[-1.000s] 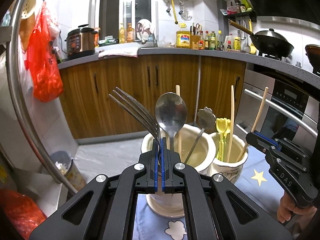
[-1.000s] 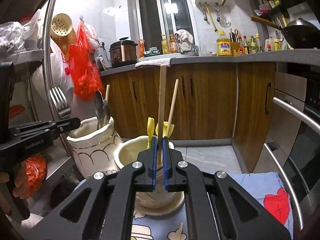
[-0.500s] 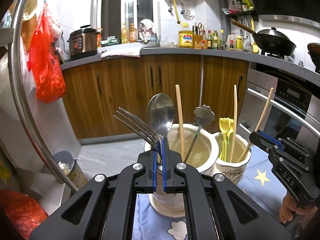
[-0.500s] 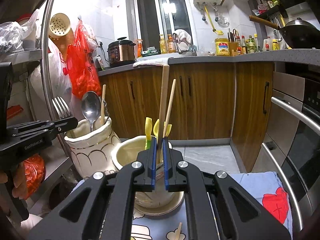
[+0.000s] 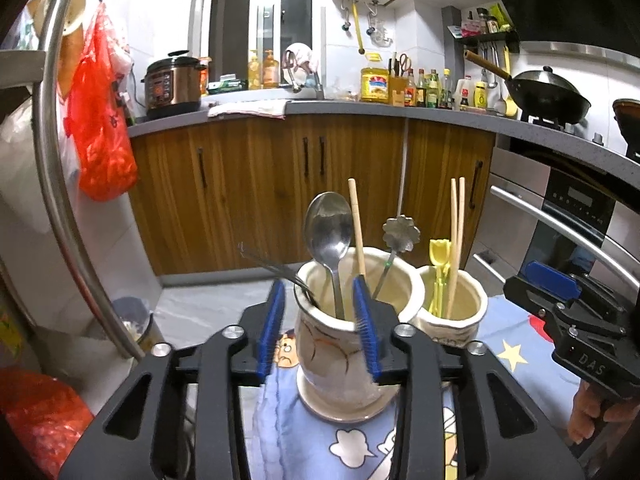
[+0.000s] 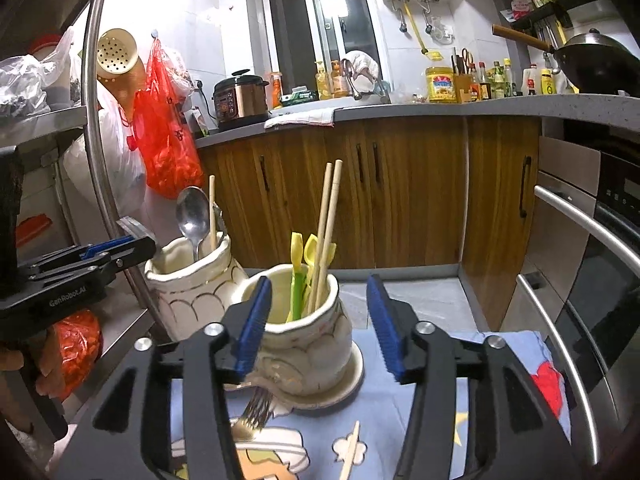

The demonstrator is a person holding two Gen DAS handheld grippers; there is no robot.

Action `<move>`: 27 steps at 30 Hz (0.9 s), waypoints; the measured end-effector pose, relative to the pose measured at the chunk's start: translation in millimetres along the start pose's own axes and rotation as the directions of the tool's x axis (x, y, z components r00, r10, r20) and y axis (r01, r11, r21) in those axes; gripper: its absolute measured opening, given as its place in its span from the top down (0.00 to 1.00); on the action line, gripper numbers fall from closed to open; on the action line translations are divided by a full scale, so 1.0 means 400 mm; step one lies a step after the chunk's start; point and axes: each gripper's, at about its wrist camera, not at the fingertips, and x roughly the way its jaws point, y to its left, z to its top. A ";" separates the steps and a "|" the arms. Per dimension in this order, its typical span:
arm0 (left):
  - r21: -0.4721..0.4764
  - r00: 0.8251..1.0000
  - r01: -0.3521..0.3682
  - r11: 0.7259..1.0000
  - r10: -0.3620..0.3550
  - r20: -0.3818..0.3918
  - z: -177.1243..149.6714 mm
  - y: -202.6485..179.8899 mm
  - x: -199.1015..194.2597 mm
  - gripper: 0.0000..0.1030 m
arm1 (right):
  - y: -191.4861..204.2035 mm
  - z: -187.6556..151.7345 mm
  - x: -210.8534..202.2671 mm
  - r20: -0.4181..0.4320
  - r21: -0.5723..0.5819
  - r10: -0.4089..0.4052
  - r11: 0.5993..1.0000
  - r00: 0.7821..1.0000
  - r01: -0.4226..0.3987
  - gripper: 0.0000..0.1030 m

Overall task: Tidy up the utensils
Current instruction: 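Move both open tools back over the gold fork and chopstick on the cloth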

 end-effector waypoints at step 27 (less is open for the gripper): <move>-0.043 0.984 0.016 0.999 -0.023 -0.175 -0.186 0.007 -0.040 0.11 | -0.053 -0.145 -0.104 -0.183 -0.088 -0.125 0.990 0.975 0.110 0.05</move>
